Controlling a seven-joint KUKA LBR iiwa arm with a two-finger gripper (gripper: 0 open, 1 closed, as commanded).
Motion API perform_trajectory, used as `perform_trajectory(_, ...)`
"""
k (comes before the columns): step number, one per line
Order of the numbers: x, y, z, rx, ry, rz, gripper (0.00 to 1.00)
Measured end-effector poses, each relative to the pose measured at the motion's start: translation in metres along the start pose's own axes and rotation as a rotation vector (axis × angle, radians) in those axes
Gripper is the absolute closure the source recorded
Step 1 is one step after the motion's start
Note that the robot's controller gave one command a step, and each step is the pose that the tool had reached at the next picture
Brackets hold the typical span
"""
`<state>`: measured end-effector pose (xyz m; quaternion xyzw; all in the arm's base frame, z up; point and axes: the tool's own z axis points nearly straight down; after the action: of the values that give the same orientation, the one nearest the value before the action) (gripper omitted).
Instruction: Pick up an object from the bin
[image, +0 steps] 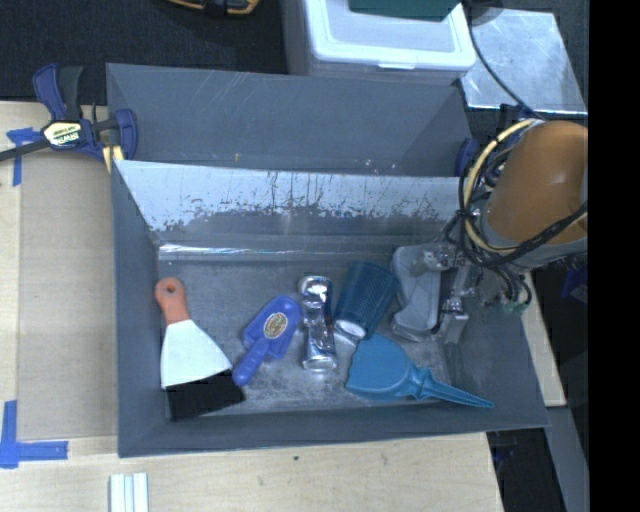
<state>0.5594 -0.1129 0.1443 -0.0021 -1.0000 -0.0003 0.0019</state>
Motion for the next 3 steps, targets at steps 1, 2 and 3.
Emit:
perform_trajectory(1,-0.002,0.000,-0.004,0.001,-0.008,-0.004,0.00)
perform_trajectory(2,-0.045,-0.007,0.047,-0.001,-0.011,-0.432,0.00)
perform_trajectory(3,-0.053,-0.009,0.004,0.006,-0.012,-0.761,0.00)
